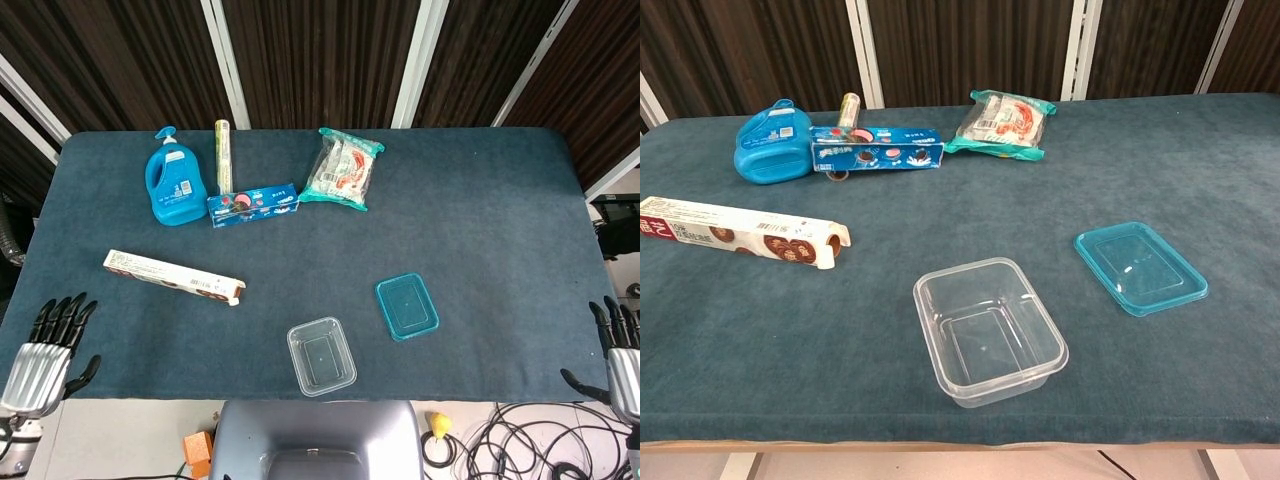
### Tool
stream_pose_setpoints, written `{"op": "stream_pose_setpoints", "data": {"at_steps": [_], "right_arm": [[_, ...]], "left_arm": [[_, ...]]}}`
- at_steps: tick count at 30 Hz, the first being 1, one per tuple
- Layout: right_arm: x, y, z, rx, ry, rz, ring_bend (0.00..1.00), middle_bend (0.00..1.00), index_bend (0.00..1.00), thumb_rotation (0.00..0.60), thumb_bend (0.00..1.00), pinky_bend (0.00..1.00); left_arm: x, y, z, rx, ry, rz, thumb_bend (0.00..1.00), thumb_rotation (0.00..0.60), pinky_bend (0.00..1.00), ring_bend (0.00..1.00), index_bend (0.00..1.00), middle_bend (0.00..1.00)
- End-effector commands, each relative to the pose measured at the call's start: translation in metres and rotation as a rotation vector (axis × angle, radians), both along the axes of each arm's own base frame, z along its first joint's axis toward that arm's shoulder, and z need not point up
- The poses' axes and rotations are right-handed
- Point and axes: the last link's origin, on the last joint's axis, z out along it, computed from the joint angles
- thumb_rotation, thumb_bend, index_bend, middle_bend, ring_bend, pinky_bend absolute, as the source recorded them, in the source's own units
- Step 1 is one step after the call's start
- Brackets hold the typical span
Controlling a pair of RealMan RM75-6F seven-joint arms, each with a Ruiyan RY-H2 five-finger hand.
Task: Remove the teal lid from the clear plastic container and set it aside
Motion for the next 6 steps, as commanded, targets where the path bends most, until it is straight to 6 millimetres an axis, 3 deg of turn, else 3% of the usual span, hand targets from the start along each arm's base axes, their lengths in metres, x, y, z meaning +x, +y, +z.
{"op": "stream_pose_setpoints", "data": {"at_steps": [1,6], "right_arm": [[-0.0033,-0.0032,-0.0012,0.000,-0.022,-0.012,0.00,0.00,0.00,0.513,0.03,0.00],[-0.0042,-0.0029,-0.0002,0.016,-0.037,-0.007,0.00,0.00,0.00,0.515,0.03,0.00]], "left_arm": [[-0.0006,-0.0087,-0.0055,-0.068,-0.026,-0.015,0.36,0.600,0.00,0.00,0.00,0.00],[-0.0008,-0.0069,-0.0104,-0.100,-0.018,-0.015,0.36,0.600,0.00,0.00,0.00,0.00]]}}
